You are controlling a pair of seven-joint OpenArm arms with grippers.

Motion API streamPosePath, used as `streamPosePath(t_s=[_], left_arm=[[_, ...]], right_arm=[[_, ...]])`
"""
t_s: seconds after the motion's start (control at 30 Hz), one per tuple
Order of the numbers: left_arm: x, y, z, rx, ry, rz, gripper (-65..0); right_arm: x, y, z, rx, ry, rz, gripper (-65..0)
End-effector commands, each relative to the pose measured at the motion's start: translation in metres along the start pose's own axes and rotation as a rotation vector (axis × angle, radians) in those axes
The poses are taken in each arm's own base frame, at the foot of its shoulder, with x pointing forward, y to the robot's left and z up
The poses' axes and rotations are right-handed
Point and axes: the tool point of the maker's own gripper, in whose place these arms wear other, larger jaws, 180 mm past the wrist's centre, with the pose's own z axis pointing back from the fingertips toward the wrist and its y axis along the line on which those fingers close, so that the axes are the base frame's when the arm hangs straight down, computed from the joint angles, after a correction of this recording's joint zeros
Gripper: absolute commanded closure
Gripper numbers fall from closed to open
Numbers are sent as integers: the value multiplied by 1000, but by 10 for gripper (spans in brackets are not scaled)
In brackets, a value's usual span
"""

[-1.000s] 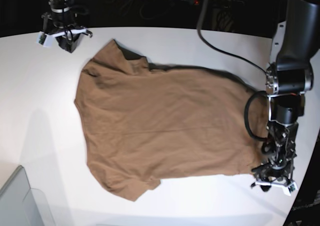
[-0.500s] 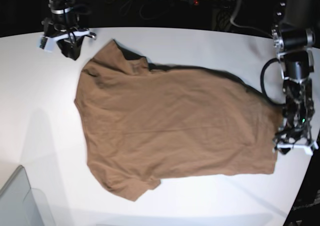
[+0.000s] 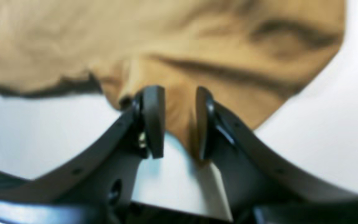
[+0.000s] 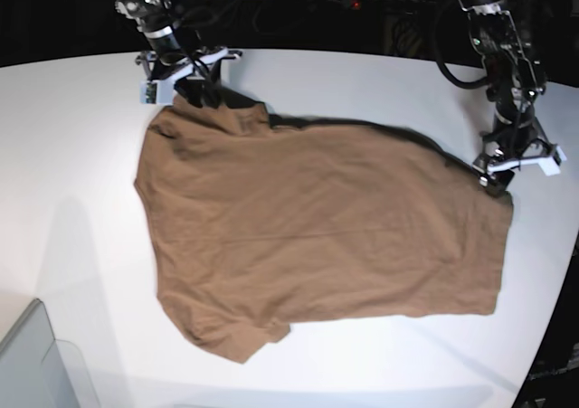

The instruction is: Layout the t-shirt on the table in an organized manner, then fold the t-shirt properly

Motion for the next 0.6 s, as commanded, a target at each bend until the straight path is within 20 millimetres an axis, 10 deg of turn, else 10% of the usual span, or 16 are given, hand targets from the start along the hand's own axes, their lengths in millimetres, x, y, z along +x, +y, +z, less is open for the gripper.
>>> streamPosePath(t_s=[0.0, 0.4, 0.57], left_arm=[[14, -15, 0, -40, -53, 10, -424], [-33, -2, -21, 12, 53, 87, -407], [-34, -7, -30, 7, 60, 106, -121]], right_arm=[[9, 5, -1, 22, -36, 10, -182], [6, -4, 3, 25, -12, 57, -181], [7, -9, 4, 19, -9, 70, -181]])
